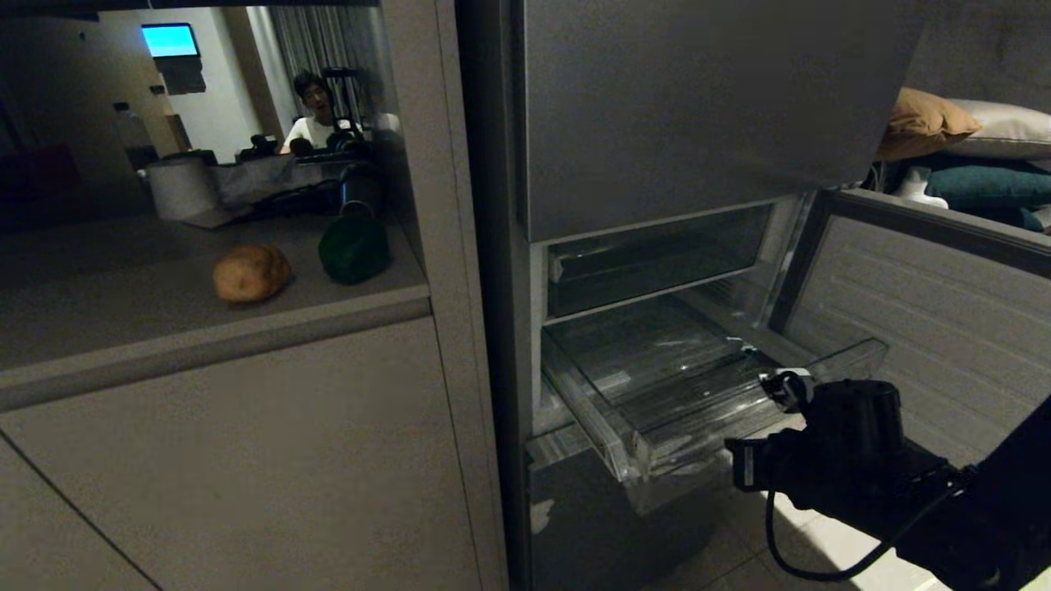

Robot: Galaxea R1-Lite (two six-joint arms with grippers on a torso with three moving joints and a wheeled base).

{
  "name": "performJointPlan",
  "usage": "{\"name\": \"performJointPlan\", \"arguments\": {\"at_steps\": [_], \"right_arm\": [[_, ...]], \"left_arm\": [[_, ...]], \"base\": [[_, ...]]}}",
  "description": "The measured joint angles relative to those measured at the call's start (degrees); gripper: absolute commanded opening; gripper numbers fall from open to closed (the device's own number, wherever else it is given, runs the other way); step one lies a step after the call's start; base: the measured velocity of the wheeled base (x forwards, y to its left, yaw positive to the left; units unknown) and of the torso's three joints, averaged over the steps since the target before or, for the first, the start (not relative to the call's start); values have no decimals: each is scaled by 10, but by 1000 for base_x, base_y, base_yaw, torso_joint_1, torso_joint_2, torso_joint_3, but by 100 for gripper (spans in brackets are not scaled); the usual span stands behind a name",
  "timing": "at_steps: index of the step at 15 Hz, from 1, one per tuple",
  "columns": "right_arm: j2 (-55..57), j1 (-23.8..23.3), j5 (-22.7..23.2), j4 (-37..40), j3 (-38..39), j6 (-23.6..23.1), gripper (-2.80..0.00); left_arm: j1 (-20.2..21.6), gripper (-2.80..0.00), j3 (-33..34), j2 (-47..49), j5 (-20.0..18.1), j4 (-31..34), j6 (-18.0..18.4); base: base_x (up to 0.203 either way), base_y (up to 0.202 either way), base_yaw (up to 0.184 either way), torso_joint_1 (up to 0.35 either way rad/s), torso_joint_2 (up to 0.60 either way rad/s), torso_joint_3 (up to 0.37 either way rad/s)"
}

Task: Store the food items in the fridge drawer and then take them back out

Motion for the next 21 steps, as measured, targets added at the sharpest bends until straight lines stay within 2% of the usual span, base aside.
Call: {"name": "performJointPlan", "arguments": {"at_steps": [4,12,15,21], "right_arm": [[99,-18,6,-103,-63,-31,-280],[218,-38,98,-111,-286,-51,-280],[257,-40,104,-118,-348,-50,-280],[316,-39,101,-194,-431,-39,-280]], "left_arm": [[0,-280,0,0,0,0,0],[0,-280,0,0,0,0,0],[0,-280,0,0,0,0,0],[0,-280,0,0,0,0,0]], "base": [[0,0,0,0,0,0],[0,0,0,0,0,0],[0,0,0,0,0,0],[0,0,0,0,0,0]]}}
